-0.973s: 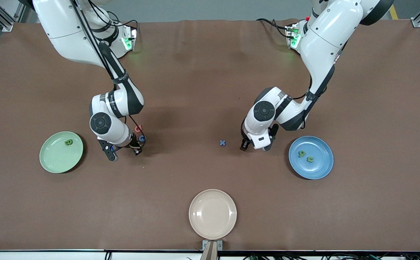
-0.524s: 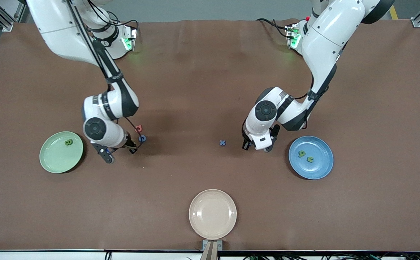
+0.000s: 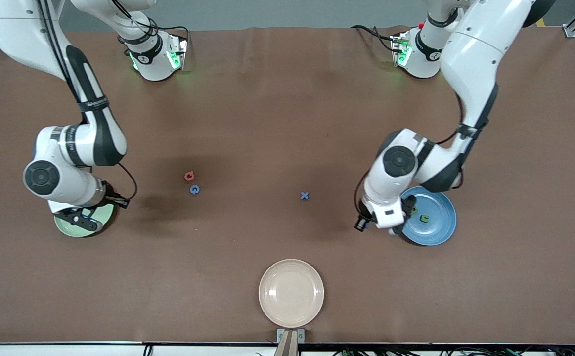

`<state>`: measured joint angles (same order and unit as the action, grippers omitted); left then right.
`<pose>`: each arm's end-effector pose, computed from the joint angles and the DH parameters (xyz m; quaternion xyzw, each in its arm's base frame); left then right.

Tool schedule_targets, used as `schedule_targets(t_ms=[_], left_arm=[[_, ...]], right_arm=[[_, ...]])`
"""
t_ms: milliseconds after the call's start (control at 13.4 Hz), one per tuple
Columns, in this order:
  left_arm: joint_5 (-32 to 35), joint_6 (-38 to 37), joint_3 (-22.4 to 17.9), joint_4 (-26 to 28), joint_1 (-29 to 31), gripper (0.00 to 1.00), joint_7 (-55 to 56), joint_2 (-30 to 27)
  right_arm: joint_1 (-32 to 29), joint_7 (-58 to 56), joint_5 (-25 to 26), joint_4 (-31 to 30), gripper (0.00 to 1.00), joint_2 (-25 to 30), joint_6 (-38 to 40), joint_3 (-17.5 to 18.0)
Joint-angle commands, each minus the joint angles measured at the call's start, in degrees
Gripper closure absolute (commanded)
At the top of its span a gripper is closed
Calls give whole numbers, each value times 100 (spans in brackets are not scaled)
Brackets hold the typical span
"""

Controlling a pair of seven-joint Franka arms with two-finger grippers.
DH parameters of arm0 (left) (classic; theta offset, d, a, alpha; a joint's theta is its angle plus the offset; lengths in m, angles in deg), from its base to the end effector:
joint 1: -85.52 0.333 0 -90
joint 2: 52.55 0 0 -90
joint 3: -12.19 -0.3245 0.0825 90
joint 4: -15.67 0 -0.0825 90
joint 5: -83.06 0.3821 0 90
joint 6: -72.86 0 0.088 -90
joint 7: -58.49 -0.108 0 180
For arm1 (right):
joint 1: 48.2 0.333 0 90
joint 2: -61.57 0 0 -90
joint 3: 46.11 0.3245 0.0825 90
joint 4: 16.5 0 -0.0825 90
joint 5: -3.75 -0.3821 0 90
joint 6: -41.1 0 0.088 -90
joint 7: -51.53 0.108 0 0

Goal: Sort upper and lower case letters into plates
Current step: 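Place N on the green plate while the left gripper moves m onto blue plate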

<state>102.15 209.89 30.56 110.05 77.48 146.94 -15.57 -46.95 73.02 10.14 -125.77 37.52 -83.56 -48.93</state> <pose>0.6440 -0.2815 0.2717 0.8918 0.4460 0.0619 0.0445 0.6128 -0.0197 0.2741 0.9823 -0.1632 -0.0650 0.0657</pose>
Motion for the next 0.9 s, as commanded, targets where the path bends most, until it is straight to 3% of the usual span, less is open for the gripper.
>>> schedule_targets(t_ms=[0,299,599,674,824], left_arm=[[104,-377,17,-95,398,100,-1184,-24],[104,-957,17,-34,961,100,-2557,-50],[113,-1046,26,300,1436,99,-3517,-50],[113,-1038,26,344,1498,96,-3553,-50],[121,-1011,26,520,1577,83,-3562,-68]], right_arm=[[-475,-898,135,-112,82,14,-285,107],[-994,-1751,134,-86,81,-486,-1128,116],[-1074,-1823,117,-95,76,-724,-1394,116],[-1057,-1823,117,-95,67,-724,-1377,116],[-1004,-1832,117,-94,10,-716,-1342,116]])
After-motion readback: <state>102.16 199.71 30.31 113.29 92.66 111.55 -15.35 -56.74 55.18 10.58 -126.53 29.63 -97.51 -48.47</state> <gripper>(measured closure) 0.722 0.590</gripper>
